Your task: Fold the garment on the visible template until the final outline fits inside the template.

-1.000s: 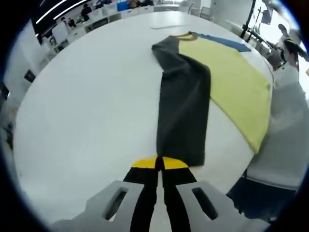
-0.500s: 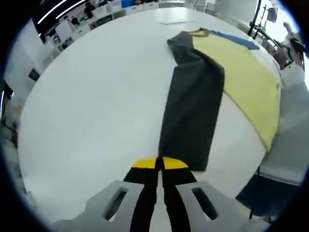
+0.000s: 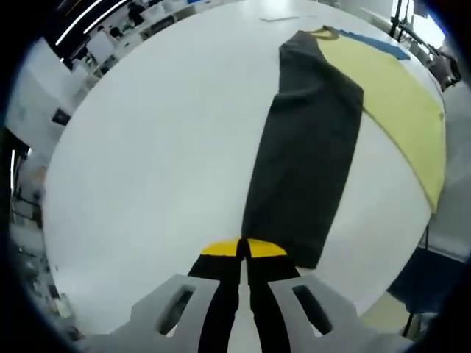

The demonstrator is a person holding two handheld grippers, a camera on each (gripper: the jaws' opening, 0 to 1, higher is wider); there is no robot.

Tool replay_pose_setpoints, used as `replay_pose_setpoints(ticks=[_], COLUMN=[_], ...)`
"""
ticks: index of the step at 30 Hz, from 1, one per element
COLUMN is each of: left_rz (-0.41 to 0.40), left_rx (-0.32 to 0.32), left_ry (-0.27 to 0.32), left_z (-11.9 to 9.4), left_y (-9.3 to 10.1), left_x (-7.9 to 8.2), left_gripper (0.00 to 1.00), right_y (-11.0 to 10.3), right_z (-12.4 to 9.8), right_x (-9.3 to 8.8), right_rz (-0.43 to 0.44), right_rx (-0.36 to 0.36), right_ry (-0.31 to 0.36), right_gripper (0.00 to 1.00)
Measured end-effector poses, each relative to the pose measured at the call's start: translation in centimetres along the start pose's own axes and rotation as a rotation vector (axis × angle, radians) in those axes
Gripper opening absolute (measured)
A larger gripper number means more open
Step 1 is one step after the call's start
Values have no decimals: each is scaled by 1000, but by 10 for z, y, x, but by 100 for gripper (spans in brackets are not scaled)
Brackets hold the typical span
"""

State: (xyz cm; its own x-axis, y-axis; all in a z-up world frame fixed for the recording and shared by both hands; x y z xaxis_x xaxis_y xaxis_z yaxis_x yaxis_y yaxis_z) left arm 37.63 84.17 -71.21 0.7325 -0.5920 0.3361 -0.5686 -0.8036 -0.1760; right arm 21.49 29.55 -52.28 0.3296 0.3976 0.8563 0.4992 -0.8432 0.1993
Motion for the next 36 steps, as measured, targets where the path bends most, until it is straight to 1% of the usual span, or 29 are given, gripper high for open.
replay_pose_setpoints(ticks=[2, 3, 9, 11, 14, 20, 30, 36], left_rz=[8, 7, 26, 33, 46, 43, 58, 71], left_rx=[12, 14, 31, 23, 35, 34, 70, 79], left_ry=[-13, -17, -26, -43, -70, -96, -119, -130], left_z=[2, 0, 6, 9, 10, 14, 14, 16], left_y=[-6, -6, -16, -19, -24, -37, -54, -59], left_x=[-2, -2, 2, 3, 3, 2, 4, 7], left_gripper=[0, 0, 0, 0, 0, 0, 0, 0], right_y=[1, 1, 1, 1, -1, 1, 1, 3], right_z=[0, 0, 1, 2, 2, -1, -2, -4], right_x=[0, 1, 2, 2, 3, 2, 2, 1], right_rz=[-2, -3, -6, -5, -8, -3, 2, 11], right_rx=[-3, -3, -1, 0, 4, -6, -13, -26], right_ry=[-2, -3, -6, -7, -6, -9, -11, -11], right_gripper=[100, 100, 100, 100, 100, 100, 100, 100])
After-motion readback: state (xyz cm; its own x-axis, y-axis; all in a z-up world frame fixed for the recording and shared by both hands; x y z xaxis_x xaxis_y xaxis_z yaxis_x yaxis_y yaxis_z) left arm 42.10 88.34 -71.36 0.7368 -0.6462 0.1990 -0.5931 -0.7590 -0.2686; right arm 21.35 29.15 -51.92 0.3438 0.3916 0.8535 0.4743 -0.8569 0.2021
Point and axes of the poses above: the point that each gripper's makers call its tool centre point, and the gripper's own axes: z roughly forward along the fingers, y roughly to its right, x roughly out of its top, the point moved 4 cm from there along -z, roughly backward along the fingers, and after that the axes turned 2 degrees about z, right-handed, at the moved point
